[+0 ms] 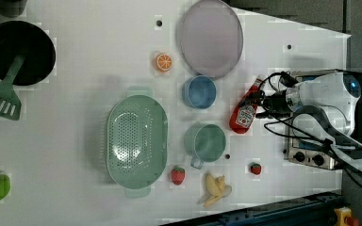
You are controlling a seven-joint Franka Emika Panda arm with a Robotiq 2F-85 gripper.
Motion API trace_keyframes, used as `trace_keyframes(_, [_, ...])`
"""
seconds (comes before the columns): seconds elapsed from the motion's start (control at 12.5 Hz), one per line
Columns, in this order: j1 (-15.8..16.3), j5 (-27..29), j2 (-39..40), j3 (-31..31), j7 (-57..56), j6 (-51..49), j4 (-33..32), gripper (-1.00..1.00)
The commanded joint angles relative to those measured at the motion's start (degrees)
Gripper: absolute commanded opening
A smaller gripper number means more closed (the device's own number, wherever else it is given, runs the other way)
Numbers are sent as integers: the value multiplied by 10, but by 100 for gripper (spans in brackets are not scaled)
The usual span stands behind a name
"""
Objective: Pick ketchup from strainer and place it on the table
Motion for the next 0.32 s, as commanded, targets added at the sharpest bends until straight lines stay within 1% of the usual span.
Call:
trace_keyframes(0.08, [1,2,-60,17,-23,-11,17,100])
trace_keyframes(0.24, [1,6,-110,26,-17,-51,50,100])
trace_keyframes(0.32, [2,13,-134,29,-10,-91,72,100])
